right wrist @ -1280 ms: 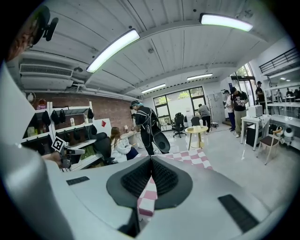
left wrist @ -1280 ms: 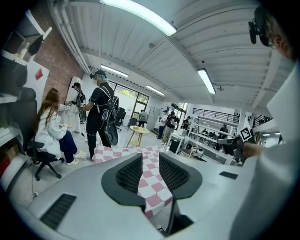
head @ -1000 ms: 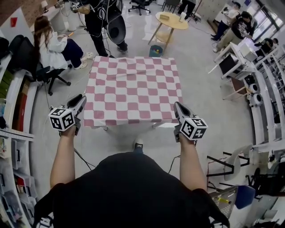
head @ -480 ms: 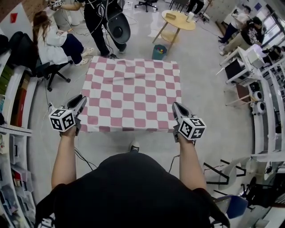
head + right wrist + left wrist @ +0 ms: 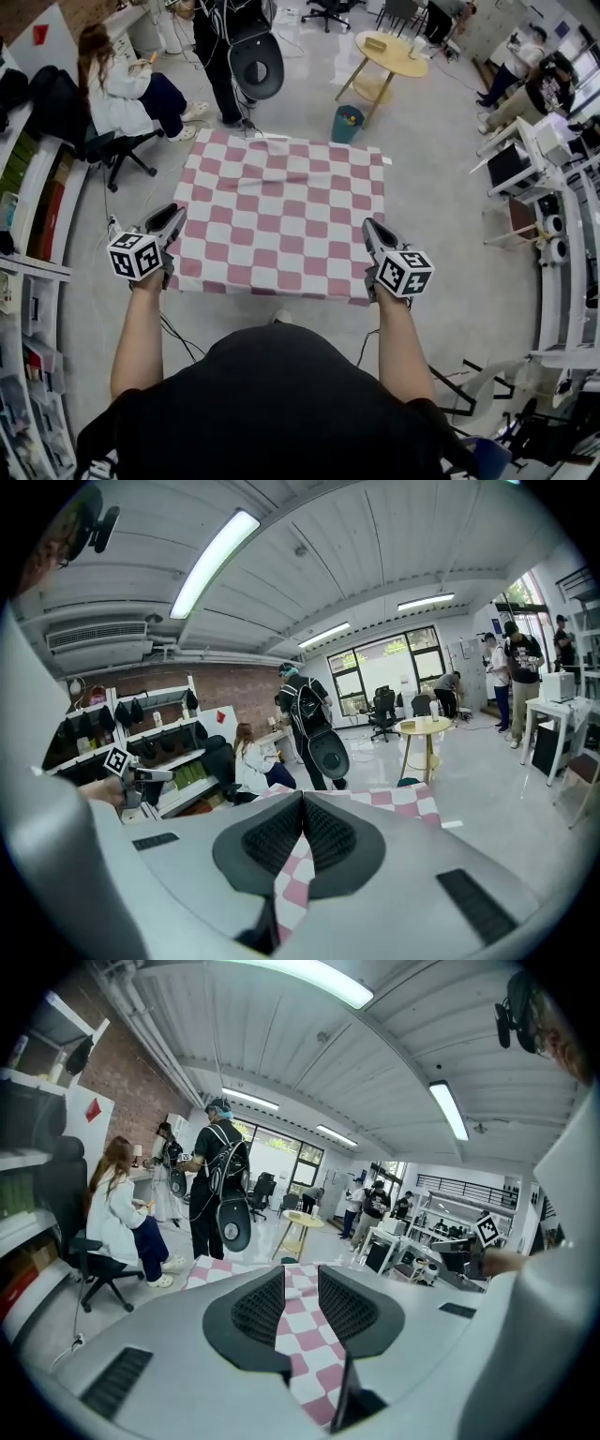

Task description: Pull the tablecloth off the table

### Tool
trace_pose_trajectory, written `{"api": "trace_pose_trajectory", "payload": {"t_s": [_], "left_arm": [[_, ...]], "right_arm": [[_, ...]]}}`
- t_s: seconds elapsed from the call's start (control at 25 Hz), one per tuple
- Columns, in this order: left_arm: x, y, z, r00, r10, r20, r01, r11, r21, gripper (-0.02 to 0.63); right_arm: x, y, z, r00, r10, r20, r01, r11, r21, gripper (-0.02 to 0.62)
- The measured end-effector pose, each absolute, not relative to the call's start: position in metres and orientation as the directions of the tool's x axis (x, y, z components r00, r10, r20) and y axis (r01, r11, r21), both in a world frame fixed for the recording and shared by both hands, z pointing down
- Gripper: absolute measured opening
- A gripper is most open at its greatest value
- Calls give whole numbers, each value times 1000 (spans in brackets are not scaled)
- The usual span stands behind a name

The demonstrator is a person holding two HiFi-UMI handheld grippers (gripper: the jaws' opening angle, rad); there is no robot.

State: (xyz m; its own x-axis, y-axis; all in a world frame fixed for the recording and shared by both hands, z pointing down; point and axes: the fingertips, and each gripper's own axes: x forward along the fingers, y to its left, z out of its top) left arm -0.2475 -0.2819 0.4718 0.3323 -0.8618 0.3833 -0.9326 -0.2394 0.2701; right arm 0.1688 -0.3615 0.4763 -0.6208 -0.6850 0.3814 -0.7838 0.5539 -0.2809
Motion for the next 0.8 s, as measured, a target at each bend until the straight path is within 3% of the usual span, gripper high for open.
{"api": "trace_pose_trajectory", "payload": {"t_s": [0.8], "left_arm": [[-209, -322, 460, 290, -873, 393, -948, -205, 245, 130]], "right_arm": [[200, -420, 481, -663, -652, 368, -748, 587, -310, 23]]}}
